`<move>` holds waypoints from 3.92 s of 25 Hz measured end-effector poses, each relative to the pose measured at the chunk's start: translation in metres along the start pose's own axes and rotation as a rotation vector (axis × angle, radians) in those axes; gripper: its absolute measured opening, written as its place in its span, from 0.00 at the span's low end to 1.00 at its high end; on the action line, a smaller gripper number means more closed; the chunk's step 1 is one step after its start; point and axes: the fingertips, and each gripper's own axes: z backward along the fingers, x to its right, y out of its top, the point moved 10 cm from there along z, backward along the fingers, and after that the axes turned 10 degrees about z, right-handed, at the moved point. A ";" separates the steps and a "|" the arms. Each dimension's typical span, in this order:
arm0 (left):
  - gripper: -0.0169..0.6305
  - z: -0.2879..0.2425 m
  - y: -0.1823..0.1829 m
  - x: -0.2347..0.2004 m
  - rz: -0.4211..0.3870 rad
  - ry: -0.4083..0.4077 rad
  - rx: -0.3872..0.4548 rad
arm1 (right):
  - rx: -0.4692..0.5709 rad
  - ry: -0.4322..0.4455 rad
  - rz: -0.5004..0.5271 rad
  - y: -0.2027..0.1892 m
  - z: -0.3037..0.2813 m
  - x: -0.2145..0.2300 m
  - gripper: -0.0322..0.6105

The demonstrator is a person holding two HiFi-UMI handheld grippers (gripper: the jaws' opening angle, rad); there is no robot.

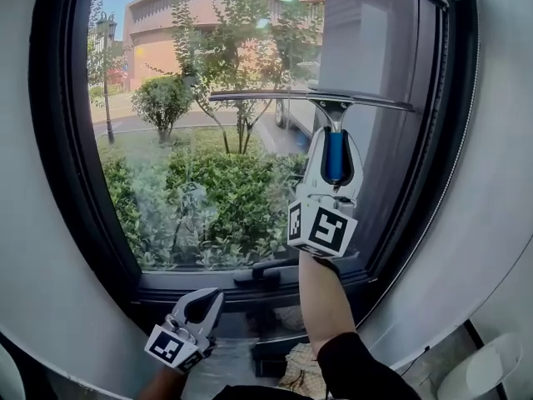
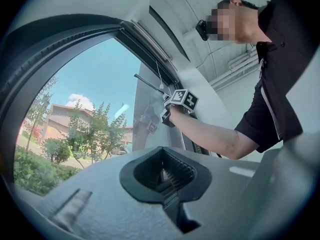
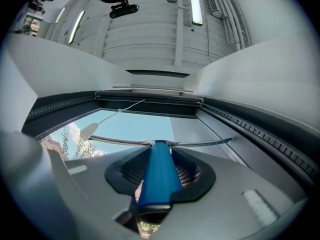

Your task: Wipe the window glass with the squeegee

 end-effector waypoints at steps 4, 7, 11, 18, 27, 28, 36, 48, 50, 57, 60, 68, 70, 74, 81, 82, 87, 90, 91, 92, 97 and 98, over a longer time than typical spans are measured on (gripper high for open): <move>0.03 -0.007 0.009 0.003 0.006 -0.009 0.008 | 0.010 -0.003 0.002 0.001 -0.009 -0.002 0.26; 0.03 -0.010 0.017 0.006 0.018 -0.009 0.026 | 0.017 0.001 0.006 0.000 -0.011 -0.003 0.26; 0.03 -0.007 0.013 0.003 0.013 -0.012 0.023 | 0.017 -0.010 -0.003 -0.004 -0.009 -0.006 0.26; 0.03 -0.006 0.010 0.001 0.024 -0.016 0.005 | 0.010 -0.033 0.007 -0.008 -0.003 -0.005 0.26; 0.03 0.002 -0.002 -0.010 0.027 -0.020 -0.018 | -0.001 -0.043 0.001 -0.011 0.001 -0.004 0.26; 0.03 0.004 -0.006 -0.012 0.024 -0.019 -0.029 | -0.002 -0.040 0.002 -0.011 0.001 -0.003 0.26; 0.03 -0.002 0.001 -0.001 0.063 -0.025 -0.001 | -0.024 -0.025 0.004 -0.014 0.010 0.001 0.26; 0.03 0.007 -0.010 0.004 0.054 -0.024 -0.037 | -0.039 -0.019 0.004 -0.018 0.025 -0.001 0.26; 0.02 0.008 -0.013 0.004 0.055 -0.024 -0.043 | -0.039 -0.016 0.005 -0.019 0.027 -0.001 0.26; 0.03 0.013 -0.018 0.003 0.049 -0.026 -0.059 | -0.045 -0.018 0.010 -0.019 0.031 -0.001 0.26; 0.03 0.012 -0.019 0.004 0.049 -0.031 -0.059 | -0.049 -0.018 0.009 -0.020 0.032 0.000 0.26; 0.03 0.013 -0.020 0.002 0.057 -0.029 -0.064 | -0.069 -0.018 0.001 -0.022 0.037 -0.001 0.26; 0.03 0.014 -0.021 0.003 0.058 -0.030 -0.064 | -0.068 -0.018 0.003 -0.022 0.039 -0.001 0.26; 0.03 0.015 -0.022 0.003 0.066 -0.031 -0.068 | -0.066 -0.017 0.006 -0.022 0.042 -0.002 0.26; 0.03 0.014 -0.026 0.001 0.060 -0.037 -0.081 | -0.078 -0.013 0.009 -0.023 0.046 -0.001 0.26; 0.03 0.014 -0.026 0.000 0.060 -0.036 -0.079 | -0.082 -0.012 0.008 -0.023 0.046 -0.001 0.26; 0.03 0.007 -0.015 0.006 0.092 -0.044 -0.022 | -0.091 0.000 0.019 -0.022 0.050 0.000 0.26; 0.03 0.006 -0.022 0.003 0.081 -0.046 -0.040 | -0.088 0.003 0.028 -0.023 0.053 0.000 0.26; 0.03 0.007 -0.025 0.001 0.073 -0.046 -0.049 | -0.090 0.004 0.029 -0.023 0.055 0.001 0.26; 0.03 0.007 -0.027 0.001 0.068 -0.045 -0.054 | -0.094 0.007 0.029 -0.023 0.056 0.001 0.26; 0.03 0.005 -0.026 0.003 0.067 -0.049 -0.055 | -0.107 0.017 0.040 -0.023 0.063 0.001 0.26; 0.03 0.003 -0.026 0.003 0.066 -0.052 -0.052 | -0.109 0.019 0.043 -0.023 0.064 0.001 0.26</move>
